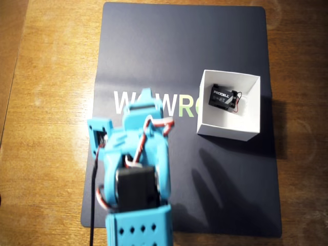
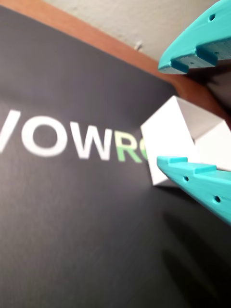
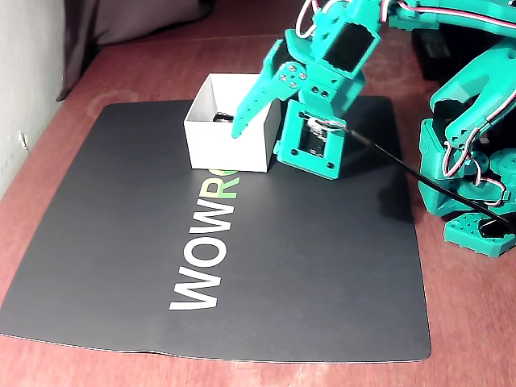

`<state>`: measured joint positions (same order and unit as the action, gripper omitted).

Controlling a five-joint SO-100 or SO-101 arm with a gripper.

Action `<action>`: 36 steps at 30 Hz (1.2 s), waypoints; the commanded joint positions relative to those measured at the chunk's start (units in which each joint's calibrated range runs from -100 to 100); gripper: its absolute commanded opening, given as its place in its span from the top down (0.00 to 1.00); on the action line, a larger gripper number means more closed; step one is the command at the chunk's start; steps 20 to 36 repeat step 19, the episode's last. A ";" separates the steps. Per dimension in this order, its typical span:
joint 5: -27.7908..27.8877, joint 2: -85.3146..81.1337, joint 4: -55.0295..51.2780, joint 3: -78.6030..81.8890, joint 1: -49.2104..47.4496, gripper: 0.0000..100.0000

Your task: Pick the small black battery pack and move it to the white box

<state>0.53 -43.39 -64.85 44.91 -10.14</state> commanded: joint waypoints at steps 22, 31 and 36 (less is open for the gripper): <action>2.82 -36.27 2.71 29.97 7.03 0.98; 2.82 -36.27 2.71 29.97 7.03 0.98; 2.82 -36.27 2.71 29.97 7.03 0.98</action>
